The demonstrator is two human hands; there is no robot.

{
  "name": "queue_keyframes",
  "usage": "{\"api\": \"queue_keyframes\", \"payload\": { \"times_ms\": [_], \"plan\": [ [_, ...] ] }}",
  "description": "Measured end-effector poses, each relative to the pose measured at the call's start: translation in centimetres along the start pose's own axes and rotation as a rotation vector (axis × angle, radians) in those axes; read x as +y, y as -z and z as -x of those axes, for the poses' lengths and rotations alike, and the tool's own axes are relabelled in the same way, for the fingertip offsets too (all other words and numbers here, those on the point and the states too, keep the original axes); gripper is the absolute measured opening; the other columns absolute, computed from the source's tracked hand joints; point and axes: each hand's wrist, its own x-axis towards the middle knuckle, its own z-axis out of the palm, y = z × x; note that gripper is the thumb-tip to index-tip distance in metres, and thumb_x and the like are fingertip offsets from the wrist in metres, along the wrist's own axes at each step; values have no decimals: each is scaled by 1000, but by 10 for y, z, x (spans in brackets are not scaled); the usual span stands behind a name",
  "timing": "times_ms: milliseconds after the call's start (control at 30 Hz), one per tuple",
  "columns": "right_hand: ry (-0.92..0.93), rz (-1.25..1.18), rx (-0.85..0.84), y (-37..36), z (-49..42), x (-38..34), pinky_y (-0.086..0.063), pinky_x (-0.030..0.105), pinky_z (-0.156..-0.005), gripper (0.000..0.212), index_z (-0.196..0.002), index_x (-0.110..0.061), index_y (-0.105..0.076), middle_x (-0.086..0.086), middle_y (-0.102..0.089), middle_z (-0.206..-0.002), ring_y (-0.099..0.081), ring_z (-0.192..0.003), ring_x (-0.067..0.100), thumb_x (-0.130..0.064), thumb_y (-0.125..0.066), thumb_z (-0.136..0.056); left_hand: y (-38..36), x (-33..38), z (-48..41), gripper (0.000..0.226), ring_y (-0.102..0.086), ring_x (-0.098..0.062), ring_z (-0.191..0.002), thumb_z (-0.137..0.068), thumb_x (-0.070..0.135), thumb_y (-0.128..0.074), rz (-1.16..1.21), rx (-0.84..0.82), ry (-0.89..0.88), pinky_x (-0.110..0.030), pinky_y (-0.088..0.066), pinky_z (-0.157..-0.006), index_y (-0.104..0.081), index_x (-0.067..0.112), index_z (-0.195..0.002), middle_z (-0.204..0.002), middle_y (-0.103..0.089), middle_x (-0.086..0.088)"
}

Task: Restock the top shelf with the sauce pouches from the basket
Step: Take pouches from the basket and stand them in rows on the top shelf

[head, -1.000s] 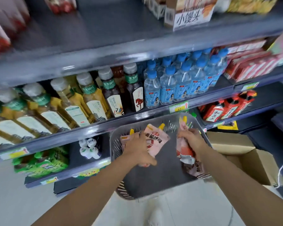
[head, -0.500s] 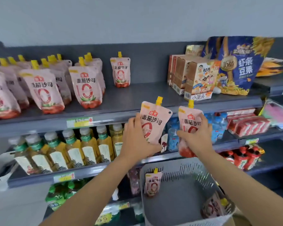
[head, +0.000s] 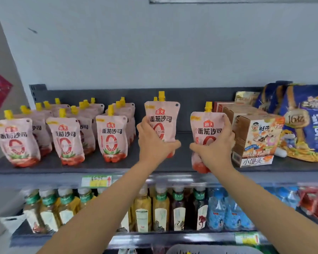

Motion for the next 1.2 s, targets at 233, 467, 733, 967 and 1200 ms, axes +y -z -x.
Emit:
{"api": "queue_keyframes", "payload": {
  "times_ms": [233, 467, 733, 967, 1200],
  "plan": [
    [23, -69, -22, -37, -42, 10, -28, 51, -108, 117, -148, -28, -15, 4, -34, -139, -28, -128, 26, -12, -86, -56, -44, -40, -74, 119, -39, -22, -117, -48, 40, -86, -153, 81, 99, -38, -45, -98, -16, 13, -141, -129, -26, -2],
    [-18, -28, -28, -81, -57, 28, -33, 51, -104, 118, -146, -33, -16, 1, -36, -133, -30, -122, 22, -11, -85, -53, -86, -90, -122, 120, -37, -25, -125, -53, 41, -89, -231, 132, 67, -45, -39, -104, -14, 14, -143, -136, -28, -8],
    [-18, 25, -40, -115, -69, 43, -32, 43, -104, 118, -146, -33, -16, -3, -34, -129, -30, -121, 18, -12, -85, -54, -114, -124, -140, 124, -37, -27, -127, -50, 51, -89, -249, 131, 84, -46, -40, -101, -16, 12, -142, -137, -30, -10],
    [9, 16, -46, -125, -74, 45, -30, 40, -104, 118, -146, -33, -14, -4, -32, -129, -24, -111, 6, -13, -87, -55, -115, -129, -147, 127, -34, -29, -130, -49, 53, -88, -250, 147, 134, -45, -41, -101, -15, 10, -144, -141, -27, -13],
    [50, -42, -96, -118, -73, 48, -25, 41, -107, 128, -146, -32, -12, -11, -29, -131, -26, -128, 17, -22, -95, -48, -109, -123, -144, 134, -31, -30, -131, -50, 54, -87, -292, 68, 176, -45, -36, -104, -5, 12, -147, -143, -24, -13]
  ]
}}
